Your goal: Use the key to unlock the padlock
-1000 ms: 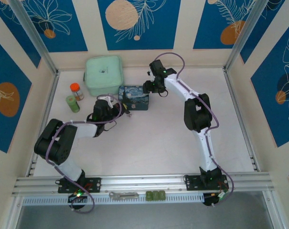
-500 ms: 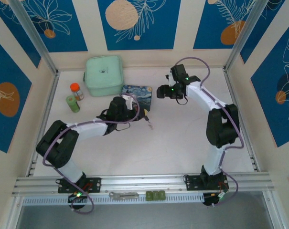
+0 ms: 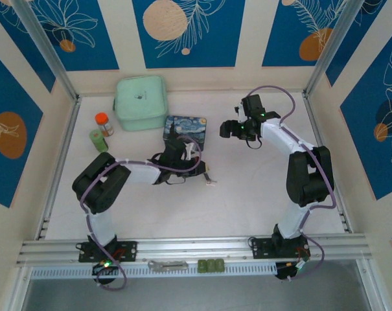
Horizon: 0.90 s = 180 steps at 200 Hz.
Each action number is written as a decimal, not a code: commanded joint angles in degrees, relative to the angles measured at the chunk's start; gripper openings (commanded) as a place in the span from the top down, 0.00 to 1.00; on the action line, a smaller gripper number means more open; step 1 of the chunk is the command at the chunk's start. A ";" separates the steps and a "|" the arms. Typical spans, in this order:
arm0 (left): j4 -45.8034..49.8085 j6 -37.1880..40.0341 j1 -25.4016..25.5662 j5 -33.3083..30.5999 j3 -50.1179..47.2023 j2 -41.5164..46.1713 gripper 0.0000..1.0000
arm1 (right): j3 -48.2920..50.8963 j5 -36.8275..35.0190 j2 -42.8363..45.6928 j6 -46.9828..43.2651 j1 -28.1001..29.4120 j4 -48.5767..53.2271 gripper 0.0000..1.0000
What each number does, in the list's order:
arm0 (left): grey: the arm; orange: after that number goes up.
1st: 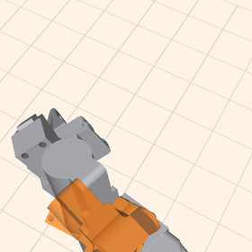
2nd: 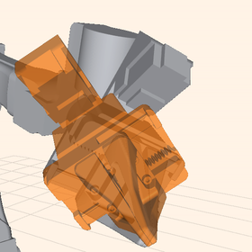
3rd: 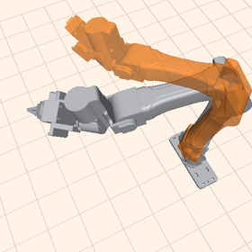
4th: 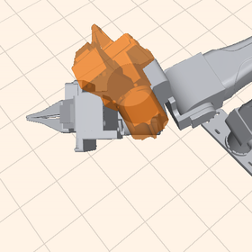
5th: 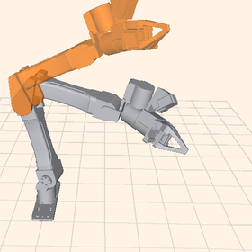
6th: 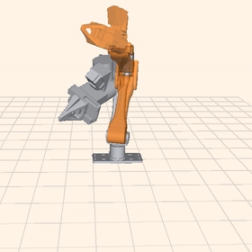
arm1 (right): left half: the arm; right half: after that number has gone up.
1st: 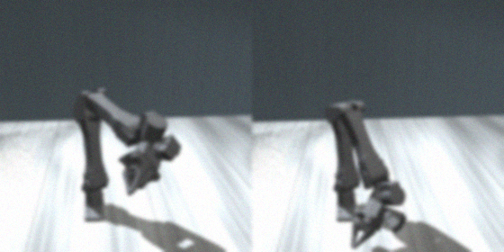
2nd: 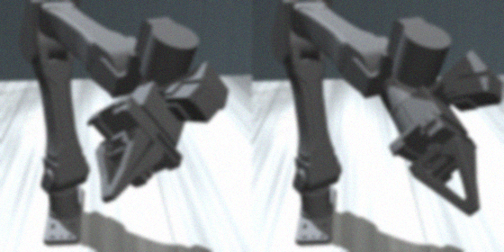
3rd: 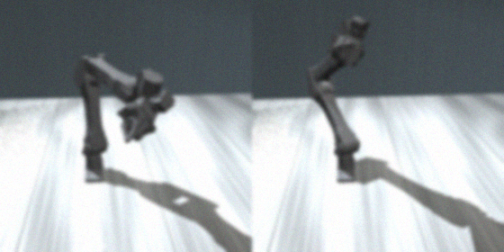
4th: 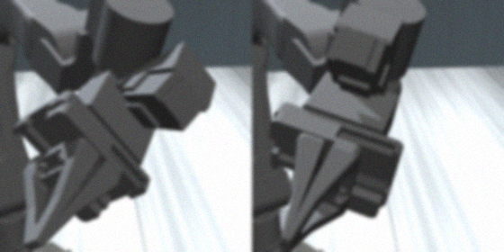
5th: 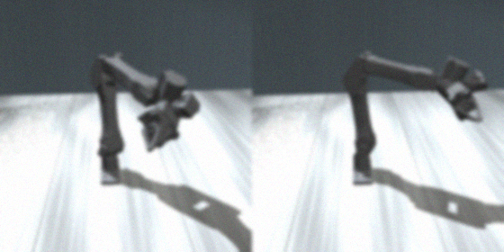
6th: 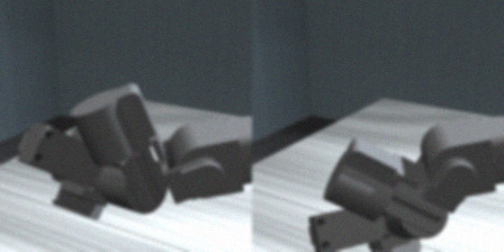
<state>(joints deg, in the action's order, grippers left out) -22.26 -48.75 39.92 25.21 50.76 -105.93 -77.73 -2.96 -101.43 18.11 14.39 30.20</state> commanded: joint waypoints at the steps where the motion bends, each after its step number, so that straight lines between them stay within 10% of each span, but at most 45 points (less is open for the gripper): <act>1: 3.17 -0.32 0.31 -2.50 -0.85 -0.59 0.90 | 0.98 -0.04 1.92 0.66 -0.02 -1.57 0.15; 77: 10.03 1.34 -0.62 -13.33 -2.69 5.06 0.27 | 2.51 -0.38 2.75 0.70 -1.38 -2.77 0.15; 128: 13.22 2.35 -5.89 -19.70 -7.63 16.36 0.11 | 5.42 -3.14 3.87 -0.70 -3.55 -4.14 0.14; 180: 33.17 21.77 -14.07 -39.05 0.43 27.15 0.00 | 15.51 -4.49 7.13 -4.93 -9.40 -14.26 0.14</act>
<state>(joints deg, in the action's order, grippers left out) -0.71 -38.65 29.32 -0.08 46.00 -81.76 -65.69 -5.52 -96.73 16.67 6.94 22.02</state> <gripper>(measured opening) 0.995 0.856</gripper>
